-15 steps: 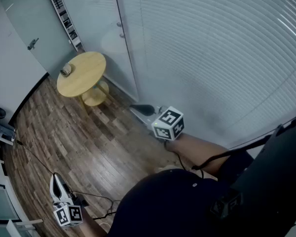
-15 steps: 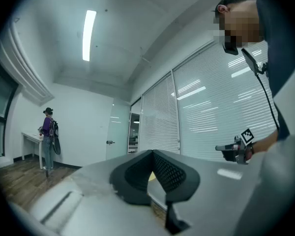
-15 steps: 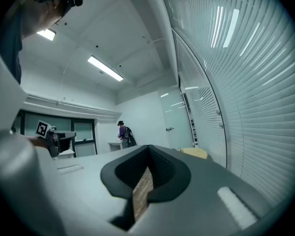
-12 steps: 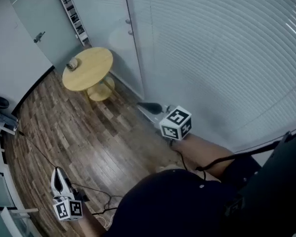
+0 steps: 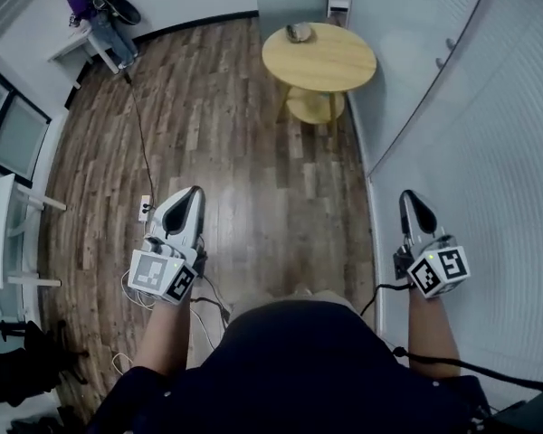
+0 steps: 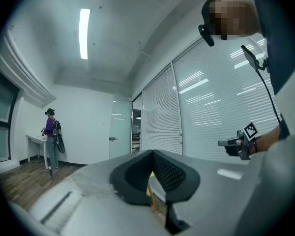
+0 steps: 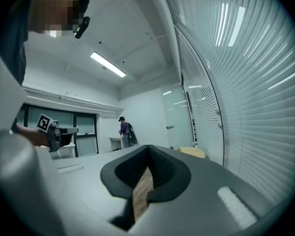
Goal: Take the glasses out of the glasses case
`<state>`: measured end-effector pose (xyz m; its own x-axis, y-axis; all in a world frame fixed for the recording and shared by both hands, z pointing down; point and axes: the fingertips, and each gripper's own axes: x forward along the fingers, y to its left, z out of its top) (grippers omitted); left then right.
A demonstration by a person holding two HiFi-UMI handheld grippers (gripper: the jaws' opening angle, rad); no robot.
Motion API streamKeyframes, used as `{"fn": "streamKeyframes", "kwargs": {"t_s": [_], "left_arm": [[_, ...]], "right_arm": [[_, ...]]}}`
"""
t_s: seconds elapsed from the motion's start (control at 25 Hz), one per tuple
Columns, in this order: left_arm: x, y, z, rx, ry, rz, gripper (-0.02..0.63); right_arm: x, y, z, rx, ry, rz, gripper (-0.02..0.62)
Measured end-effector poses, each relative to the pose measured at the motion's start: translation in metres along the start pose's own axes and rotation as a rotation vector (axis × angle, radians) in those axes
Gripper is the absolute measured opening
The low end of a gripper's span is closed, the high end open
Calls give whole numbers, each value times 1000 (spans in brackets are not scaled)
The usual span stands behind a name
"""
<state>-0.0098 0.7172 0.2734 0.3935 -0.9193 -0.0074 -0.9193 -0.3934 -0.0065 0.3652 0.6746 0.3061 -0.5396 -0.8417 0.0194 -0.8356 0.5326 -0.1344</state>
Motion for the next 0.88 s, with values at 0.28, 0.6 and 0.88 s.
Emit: {"fn": "streamKeyframes", "kwargs": {"t_s": [0.28, 0.6, 0.88], "left_arm": [[22, 6, -24, -27, 32, 98, 5], [97, 48, -3, 10, -32, 54, 5], [146, 145, -20, -21, 44, 61, 5]], "right_arm": [[34, -23, -14, -29, 32, 52, 6], [136, -26, -3, -30, 43, 98, 6], [220, -31, 18, -44, 47, 71, 6]]}}
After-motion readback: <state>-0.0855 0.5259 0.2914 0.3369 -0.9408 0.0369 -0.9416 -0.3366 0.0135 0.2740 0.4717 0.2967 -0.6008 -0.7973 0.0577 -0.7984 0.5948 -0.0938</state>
